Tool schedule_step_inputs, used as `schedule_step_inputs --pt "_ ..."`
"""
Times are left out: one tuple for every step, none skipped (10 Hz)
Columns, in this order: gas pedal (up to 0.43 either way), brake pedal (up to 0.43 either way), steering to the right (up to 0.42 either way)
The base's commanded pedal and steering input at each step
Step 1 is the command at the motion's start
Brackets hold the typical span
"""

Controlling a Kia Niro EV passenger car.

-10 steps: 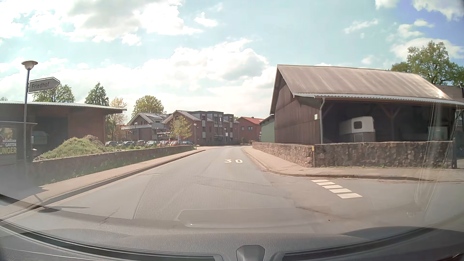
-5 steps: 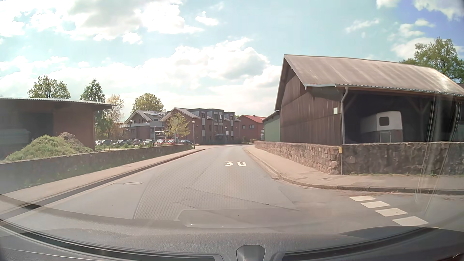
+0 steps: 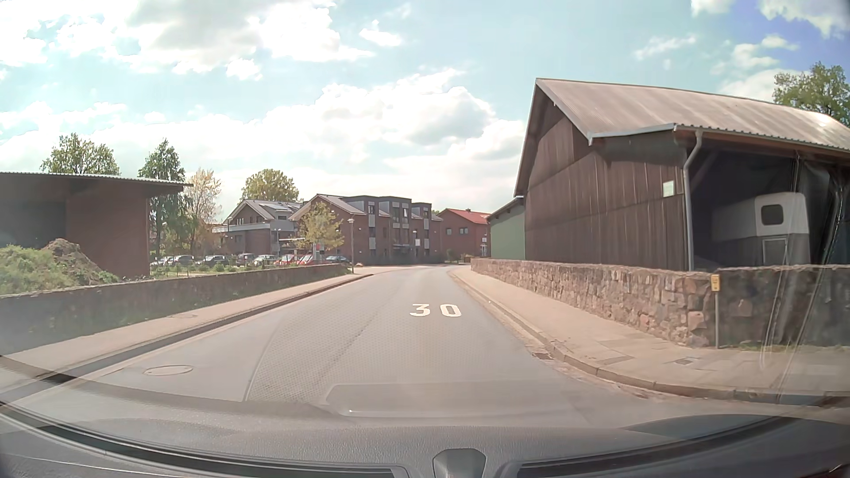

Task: Follow the waypoints while adhering to traffic rules and regulations

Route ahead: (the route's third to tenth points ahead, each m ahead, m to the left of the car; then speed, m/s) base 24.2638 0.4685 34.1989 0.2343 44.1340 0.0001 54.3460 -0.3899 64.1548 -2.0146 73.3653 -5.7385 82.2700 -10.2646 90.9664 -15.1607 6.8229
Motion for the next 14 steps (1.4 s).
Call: schedule_step_inputs --pt "0.000 0.000 -0.006" --pt "0.000 0.000 -0.005" --pt "0.000 0.000 -0.005" --pt "0.000 0.000 -0.004" --pt "0.000 0.000 -0.003" --pt "0.000 0.000 -0.003" --pt "0.000 0.000 -0.002" --pt "0.008 0.000 -0.002" --pt "0.039 0.000 -0.002" --pt "0.067 0.000 -0.002" --pt "0.079 0.000 -0.001" --pt "0.087 0.000 0.000" --pt "0.087 0.000 0.000" --pt "0.087 0.000 0.001"
